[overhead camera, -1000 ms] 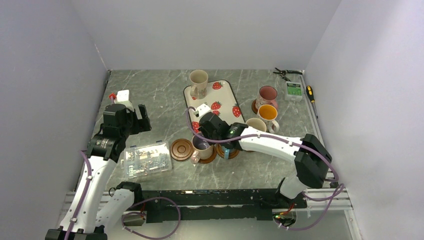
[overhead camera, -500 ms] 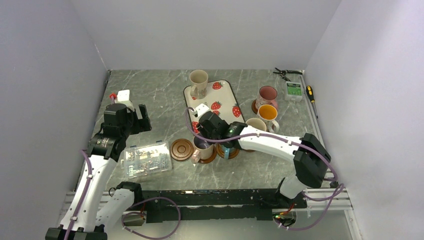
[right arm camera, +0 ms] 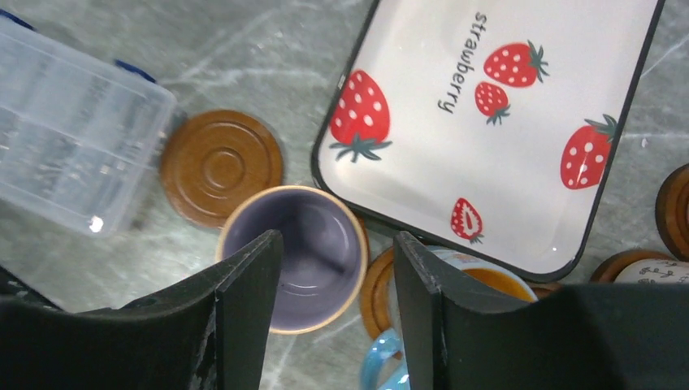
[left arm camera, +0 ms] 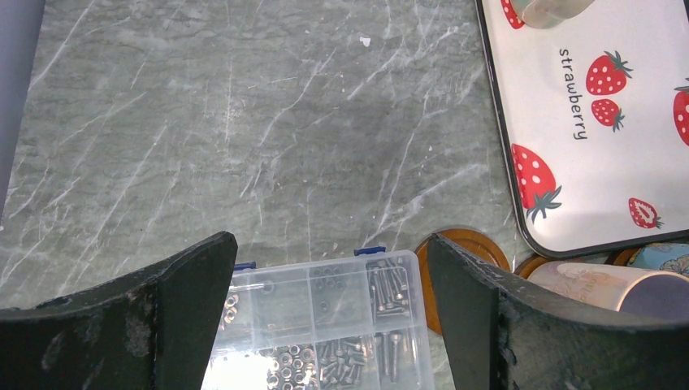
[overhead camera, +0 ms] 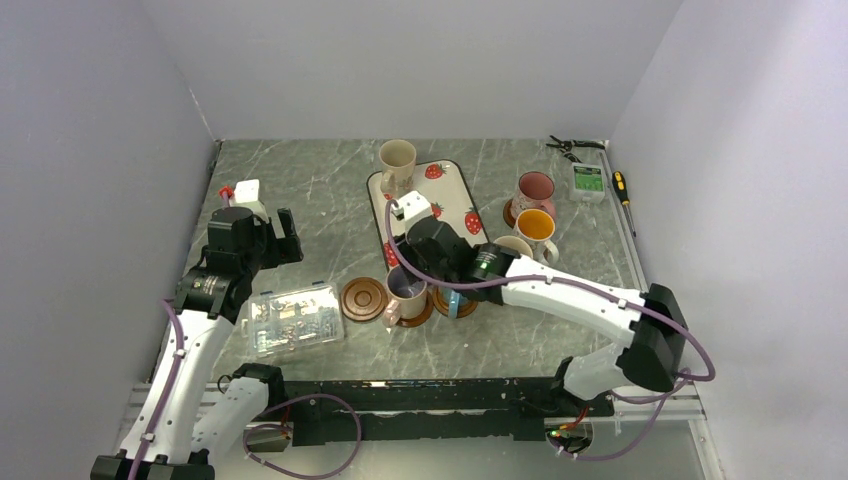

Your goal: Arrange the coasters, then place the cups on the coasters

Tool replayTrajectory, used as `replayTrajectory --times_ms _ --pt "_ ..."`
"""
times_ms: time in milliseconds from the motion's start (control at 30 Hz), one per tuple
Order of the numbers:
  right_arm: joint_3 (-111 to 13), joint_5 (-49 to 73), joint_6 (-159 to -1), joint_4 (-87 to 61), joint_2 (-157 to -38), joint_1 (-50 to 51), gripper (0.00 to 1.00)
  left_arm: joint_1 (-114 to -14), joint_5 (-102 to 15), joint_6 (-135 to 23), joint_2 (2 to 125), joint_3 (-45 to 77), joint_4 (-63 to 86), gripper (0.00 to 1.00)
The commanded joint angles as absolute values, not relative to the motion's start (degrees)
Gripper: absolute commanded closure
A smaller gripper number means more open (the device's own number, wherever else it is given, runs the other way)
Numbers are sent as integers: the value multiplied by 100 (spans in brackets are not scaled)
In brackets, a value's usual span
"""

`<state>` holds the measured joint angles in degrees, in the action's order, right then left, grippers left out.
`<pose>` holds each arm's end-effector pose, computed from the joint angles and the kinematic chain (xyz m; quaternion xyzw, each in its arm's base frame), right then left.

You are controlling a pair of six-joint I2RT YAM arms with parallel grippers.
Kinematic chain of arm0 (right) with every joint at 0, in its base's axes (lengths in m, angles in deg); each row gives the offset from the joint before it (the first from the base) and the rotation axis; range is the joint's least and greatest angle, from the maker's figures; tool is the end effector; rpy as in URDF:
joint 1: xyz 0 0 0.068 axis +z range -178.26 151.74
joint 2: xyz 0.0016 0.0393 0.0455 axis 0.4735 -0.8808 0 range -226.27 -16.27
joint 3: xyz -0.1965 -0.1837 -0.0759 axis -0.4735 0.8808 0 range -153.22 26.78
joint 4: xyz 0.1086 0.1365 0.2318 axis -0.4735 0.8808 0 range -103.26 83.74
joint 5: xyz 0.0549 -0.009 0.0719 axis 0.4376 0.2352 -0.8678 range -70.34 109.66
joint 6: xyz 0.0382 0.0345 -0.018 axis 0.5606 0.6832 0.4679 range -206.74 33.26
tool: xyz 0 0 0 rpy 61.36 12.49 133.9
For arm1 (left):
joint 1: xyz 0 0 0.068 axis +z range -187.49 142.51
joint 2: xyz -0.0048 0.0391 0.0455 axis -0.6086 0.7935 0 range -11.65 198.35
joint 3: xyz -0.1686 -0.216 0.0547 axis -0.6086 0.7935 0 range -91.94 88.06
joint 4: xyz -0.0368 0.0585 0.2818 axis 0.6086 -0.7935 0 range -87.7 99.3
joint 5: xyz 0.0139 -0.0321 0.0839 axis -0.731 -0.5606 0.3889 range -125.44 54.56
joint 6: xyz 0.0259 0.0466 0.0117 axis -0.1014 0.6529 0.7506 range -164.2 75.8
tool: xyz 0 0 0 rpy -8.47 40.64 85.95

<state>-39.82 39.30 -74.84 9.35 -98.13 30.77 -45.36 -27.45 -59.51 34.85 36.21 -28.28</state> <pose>0.1900 0.2927 0.3005 -0.2852 0.8413 0.1264 0.4415 0.1943 -0.0217 0.3366 -0.0902 0.8695 -0.0371 0.4843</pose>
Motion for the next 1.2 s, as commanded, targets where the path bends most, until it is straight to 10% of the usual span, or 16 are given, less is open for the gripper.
replayTrajectory --times_ms 0,333,1167 --pt "-4361 4831 -6880 1070 -9646 3659 42 -4548 -2756 -5979 3455 3499 -2735 6" --pt "-5577 6722 -6381 2425 -11094 4707 37 -4548 -2768 -5989 3461 3502 -2742 6" --pt "-5960 6959 -6297 3138 -12054 4988 30 -4548 -2750 -5991 3428 3507 -2743 6"
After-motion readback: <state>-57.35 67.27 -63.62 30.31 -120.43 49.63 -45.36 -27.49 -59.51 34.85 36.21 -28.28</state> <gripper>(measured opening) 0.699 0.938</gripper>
